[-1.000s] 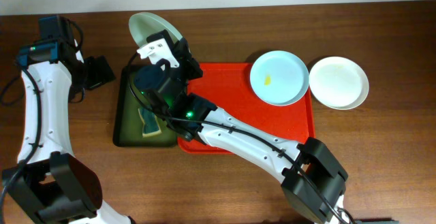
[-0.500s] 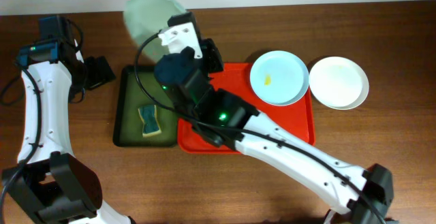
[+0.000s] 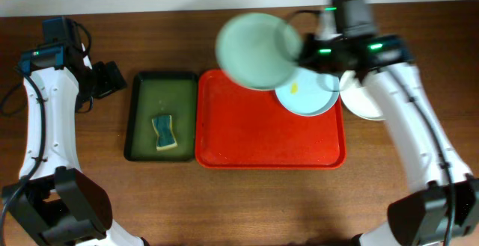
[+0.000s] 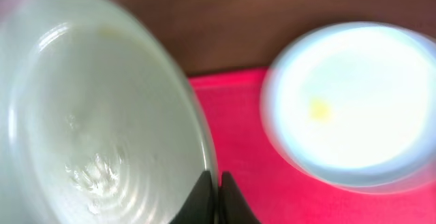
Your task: Clean dirty plates on tray and stack at the side
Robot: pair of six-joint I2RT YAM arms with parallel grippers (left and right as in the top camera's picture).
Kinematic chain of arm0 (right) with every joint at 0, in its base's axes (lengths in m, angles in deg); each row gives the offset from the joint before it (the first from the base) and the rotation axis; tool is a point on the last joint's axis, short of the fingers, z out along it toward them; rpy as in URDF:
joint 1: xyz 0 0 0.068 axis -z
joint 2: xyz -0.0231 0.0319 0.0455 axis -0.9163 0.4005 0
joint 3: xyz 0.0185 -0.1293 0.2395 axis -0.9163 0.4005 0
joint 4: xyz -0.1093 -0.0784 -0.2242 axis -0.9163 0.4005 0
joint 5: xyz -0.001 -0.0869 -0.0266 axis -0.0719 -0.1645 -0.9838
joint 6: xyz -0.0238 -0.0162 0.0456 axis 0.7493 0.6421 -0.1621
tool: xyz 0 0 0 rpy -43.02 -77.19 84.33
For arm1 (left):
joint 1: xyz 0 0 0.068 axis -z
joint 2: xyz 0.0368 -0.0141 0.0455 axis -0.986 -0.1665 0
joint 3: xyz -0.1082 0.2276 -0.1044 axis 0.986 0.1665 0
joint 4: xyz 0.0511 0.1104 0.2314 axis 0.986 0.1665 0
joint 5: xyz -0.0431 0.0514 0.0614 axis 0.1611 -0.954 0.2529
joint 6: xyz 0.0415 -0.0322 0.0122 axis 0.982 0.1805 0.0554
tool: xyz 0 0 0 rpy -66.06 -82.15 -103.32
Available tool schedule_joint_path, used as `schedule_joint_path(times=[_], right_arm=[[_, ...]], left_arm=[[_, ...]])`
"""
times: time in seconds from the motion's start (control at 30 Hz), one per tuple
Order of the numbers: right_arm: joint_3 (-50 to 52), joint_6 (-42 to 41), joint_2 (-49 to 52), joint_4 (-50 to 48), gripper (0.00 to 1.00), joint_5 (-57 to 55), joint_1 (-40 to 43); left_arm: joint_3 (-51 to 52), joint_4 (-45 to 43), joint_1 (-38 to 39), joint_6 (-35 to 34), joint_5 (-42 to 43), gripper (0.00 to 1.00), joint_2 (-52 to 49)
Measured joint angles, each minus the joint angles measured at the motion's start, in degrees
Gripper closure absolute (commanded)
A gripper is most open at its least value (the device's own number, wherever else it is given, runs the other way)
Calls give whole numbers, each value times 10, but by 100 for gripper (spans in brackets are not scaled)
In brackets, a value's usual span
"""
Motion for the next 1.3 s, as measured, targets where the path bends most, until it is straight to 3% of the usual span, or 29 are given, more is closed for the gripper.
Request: schedule_joint_path(times=[0.13, 0.33, 0.5, 0.8, 0.87, 0.93, 0.97, 1.03, 1.3], right_arm=[[1, 49, 0, 106, 96, -27, 198], [1, 79, 5, 111, 96, -92, 388], [48, 80, 51, 46, 96, -101, 400], [207, 81, 90, -161, 96, -102, 371], [215, 81, 90, -174, 83, -103, 357], [217, 79, 90, -177, 40, -103, 337], [217, 81, 90, -178, 34, -100, 332], [217, 80, 90, -168, 29, -98, 328], [203, 163, 90, -98, 31, -87, 285]], left_arm=[[0, 0, 0, 0, 0, 1, 0], [0, 0, 0, 0, 0, 1, 0], [0, 0, 0, 0, 0, 1, 0], [0, 0, 0, 0, 0, 1, 0], [0, 0, 0, 0, 0, 0, 0], [0, 0, 0, 0, 0, 1, 0], [0, 0, 0, 0, 0, 1, 0], [0, 0, 0, 0, 0, 1, 0], [0, 0, 0, 0, 0, 1, 0]])
